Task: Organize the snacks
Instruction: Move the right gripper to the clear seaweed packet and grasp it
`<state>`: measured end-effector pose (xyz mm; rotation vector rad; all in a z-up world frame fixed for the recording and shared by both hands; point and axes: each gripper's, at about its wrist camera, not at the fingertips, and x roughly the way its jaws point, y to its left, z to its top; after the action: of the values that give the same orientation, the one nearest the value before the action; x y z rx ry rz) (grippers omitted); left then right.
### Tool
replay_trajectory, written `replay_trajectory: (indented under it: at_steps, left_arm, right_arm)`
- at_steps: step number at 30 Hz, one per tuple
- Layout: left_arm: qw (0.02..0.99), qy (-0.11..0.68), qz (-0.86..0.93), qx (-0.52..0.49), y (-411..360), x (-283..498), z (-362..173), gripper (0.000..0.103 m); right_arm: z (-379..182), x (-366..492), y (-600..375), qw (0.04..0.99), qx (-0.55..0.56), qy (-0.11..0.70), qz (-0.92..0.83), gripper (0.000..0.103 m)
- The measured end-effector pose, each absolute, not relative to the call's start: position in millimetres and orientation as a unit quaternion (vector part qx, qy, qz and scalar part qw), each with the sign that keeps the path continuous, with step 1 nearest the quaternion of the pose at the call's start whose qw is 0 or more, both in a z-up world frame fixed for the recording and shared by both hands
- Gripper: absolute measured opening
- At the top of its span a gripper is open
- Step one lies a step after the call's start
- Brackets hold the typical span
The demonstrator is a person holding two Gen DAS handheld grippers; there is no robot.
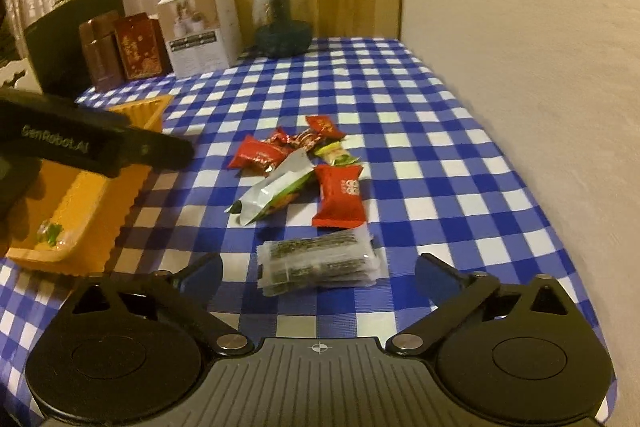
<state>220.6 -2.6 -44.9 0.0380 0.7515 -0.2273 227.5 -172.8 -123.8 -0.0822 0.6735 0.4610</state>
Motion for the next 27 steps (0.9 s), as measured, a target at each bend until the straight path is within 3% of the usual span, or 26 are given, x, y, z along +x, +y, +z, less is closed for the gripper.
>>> replay_trajectory:
  at_steps: [27]
  left_arm:
    - [0.916,0.384,-0.119,0.009,1,240,-60,0.103]
  right_arm:
    - [-165,284,-148,0.886,-0.086,0.376,0.258,0.102]
